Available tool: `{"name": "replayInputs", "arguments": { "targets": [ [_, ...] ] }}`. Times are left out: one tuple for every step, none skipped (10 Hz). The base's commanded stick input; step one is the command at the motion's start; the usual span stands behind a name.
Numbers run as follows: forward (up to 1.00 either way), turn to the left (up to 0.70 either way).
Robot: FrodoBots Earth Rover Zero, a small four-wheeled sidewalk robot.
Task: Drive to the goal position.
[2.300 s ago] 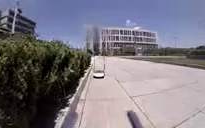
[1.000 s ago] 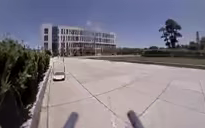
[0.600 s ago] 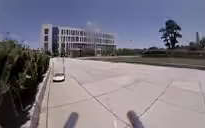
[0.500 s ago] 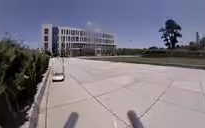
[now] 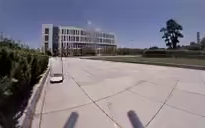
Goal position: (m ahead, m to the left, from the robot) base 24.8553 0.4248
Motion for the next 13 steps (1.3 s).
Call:
{"name": "replayInputs", "arguments": {
  "targets": [
    [0.7,0.0],
    [0.7,0.0],
    [0.7,0.0],
    [0.7,0.0],
    [0.7,0.0],
    [0.7,0.0],
    [0.7,0.0],
    [0.7,0.0],
    [0.7,0.0],
    [0.7,0.0],
    [0.7,0.0],
    [0.7,0.0],
    [0.7,0.0]
  ]
}}
